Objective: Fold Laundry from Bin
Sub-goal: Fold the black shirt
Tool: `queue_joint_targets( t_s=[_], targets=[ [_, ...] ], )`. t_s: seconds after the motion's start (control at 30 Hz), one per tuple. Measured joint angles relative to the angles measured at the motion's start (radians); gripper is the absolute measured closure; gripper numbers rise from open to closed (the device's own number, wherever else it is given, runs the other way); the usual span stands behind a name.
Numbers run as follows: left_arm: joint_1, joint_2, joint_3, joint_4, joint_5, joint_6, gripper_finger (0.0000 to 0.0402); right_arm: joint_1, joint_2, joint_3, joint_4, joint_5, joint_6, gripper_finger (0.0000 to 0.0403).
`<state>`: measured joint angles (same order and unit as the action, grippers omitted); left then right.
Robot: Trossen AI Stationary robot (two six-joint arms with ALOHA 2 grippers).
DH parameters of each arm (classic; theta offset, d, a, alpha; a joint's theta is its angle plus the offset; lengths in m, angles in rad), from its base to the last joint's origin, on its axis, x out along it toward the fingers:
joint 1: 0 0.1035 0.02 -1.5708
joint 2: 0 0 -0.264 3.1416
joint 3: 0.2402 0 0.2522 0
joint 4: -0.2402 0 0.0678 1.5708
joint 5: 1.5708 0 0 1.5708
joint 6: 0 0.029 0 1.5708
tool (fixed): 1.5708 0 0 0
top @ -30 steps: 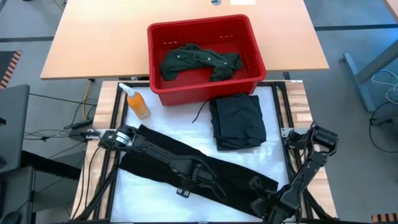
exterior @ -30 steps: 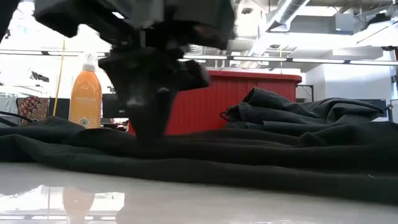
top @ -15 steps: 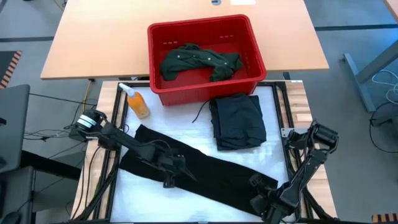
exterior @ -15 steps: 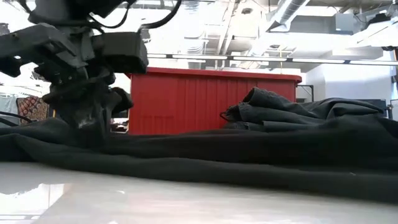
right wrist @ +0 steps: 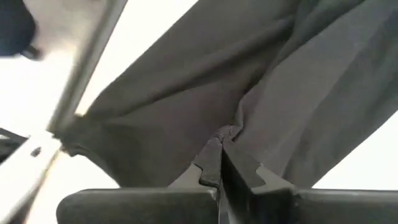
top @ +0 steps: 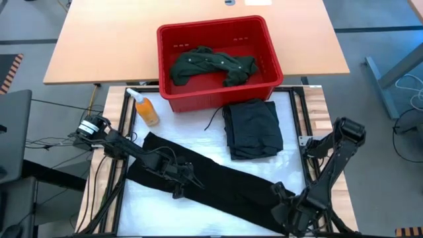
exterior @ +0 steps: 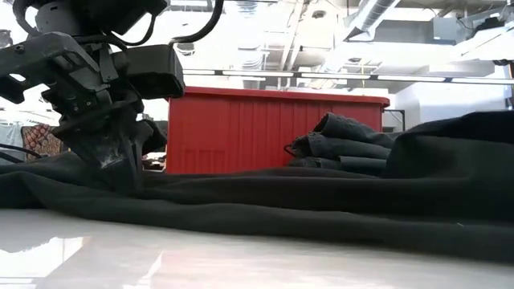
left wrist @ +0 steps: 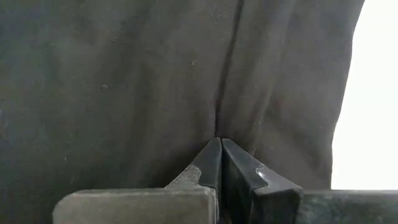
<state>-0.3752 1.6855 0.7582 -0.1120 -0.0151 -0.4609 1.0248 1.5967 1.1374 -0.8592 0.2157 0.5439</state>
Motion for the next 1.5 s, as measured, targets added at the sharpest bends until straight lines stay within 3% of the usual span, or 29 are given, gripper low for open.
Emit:
queue_joint_targets(
  t_s=[0.3, 0.53, 0.8, 1.03, 1.23, 1.5],
  targets=[
    [0.0, 0.003, 0.0, -0.001, 0.03, -0.004, 0.0401, 0.058, -0.015, 0.0, 0.184, -0.214, 0.145, 0.0387],
    [0.0, 0.003, 0.0, -0.001, 0.038, -0.004, 0.0402, 0.098, -0.013, 0.0, 0.225, -0.18, 0.268, 0.0376],
    [-0.007, -0.009, 0.0, -0.001, 0.078, -0.023, 0.0401, 0.1, -0.013, 0.0, 0.403, -0.18, 0.279, 0.0384],
    [-0.042, -0.123, 0.019, -0.024, -0.043, 0.049, 0.0401, 0.101, -0.012, 0.0, 0.435, -0.187, 0.33, 0.0384],
    [-0.063, -0.159, 0.022, -0.024, 0.013, 0.053, 0.0401, 0.107, -0.01, 0.0, 0.457, -0.189, 0.334, 0.0381],
    [-0.082, -0.159, 0.023, -0.048, 0.003, 0.029, 0.0401, 0.099, -0.004, 0.0, 0.381, -0.132, 0.605, 0.0343]
  ],
)
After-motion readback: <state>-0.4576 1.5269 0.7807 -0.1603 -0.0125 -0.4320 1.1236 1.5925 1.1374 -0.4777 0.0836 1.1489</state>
